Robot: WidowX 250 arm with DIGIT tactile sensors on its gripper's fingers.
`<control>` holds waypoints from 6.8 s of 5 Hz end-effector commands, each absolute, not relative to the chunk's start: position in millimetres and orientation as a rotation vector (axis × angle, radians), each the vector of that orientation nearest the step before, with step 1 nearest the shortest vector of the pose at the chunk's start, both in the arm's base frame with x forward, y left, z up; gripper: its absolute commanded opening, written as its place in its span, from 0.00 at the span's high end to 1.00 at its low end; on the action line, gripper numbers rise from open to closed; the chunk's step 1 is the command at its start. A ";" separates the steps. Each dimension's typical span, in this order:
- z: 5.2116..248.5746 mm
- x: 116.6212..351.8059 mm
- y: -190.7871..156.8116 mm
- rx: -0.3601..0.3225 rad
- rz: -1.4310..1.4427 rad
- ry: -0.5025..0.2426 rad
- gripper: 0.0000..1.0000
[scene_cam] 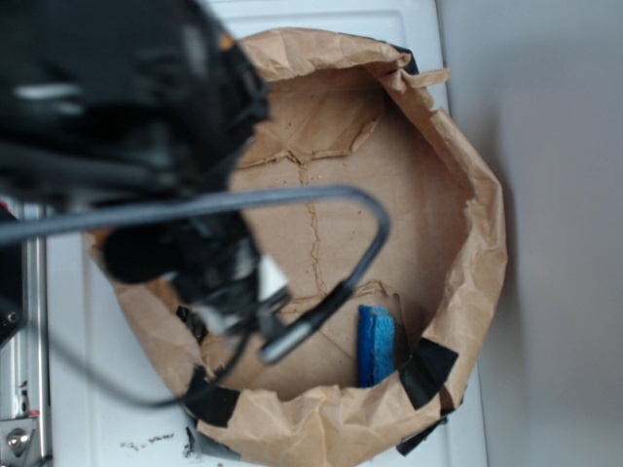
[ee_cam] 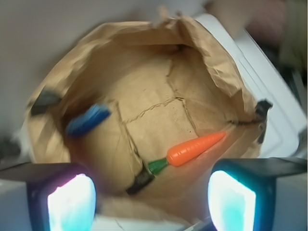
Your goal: Grab the carrot.
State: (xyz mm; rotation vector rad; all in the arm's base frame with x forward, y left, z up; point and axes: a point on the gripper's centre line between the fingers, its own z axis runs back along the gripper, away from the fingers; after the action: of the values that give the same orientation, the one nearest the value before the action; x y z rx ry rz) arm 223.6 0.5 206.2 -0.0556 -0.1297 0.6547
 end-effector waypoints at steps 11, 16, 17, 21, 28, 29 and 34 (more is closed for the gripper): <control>110.5 219.9 -9.2 0.051 0.923 -0.173 0.00; 81.1 214.6 -6.3 0.097 0.977 -0.128 0.00; 72.4 205.5 -5.1 0.061 0.948 -0.093 0.00; 49.5 209.5 -2.0 0.043 0.896 -0.085 0.00; 29.0 217.3 18.8 0.066 1.011 -0.072 0.00; 13.9 222.1 19.0 0.087 1.002 -0.107 0.00; 124.4 245.5 -2.1 -0.086 1.003 -0.162 1.00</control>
State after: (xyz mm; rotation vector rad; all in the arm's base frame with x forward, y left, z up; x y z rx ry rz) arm 241.9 -6.3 107.2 -0.0523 -0.0938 1.0132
